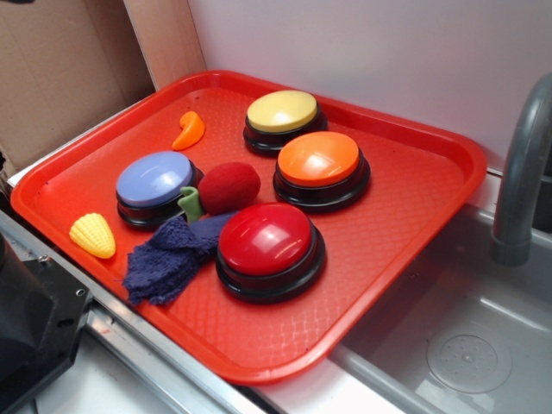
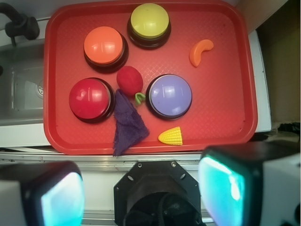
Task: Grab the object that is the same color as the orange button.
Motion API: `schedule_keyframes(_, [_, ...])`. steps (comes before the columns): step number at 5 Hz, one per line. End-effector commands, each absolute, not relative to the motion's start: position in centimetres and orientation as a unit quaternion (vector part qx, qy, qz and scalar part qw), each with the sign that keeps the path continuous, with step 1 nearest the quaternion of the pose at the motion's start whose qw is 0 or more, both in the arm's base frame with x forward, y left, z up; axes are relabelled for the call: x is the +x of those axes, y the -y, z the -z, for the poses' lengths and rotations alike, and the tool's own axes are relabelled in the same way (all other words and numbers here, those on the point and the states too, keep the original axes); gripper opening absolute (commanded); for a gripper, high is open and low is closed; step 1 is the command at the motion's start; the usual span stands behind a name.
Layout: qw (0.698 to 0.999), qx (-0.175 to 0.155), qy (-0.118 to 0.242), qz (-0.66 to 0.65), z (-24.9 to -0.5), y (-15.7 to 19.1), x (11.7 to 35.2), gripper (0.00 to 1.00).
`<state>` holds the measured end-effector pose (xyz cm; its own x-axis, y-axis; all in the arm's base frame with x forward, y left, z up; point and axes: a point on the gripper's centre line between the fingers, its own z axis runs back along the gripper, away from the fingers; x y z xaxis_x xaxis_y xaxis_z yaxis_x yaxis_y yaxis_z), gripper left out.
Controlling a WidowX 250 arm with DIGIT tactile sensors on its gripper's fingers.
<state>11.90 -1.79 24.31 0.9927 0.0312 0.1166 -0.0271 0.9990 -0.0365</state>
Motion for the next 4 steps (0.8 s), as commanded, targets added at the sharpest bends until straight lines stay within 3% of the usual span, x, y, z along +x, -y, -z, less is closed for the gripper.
schedule_keyframes(1, [0.998,-0.017,0.059,-0.015,-24.3,1.8,11.9,1.0])
schedule_keyframes(4, [0.994,0.0,0.093,-0.062,-20.8,-1.0,16.4,1.0])
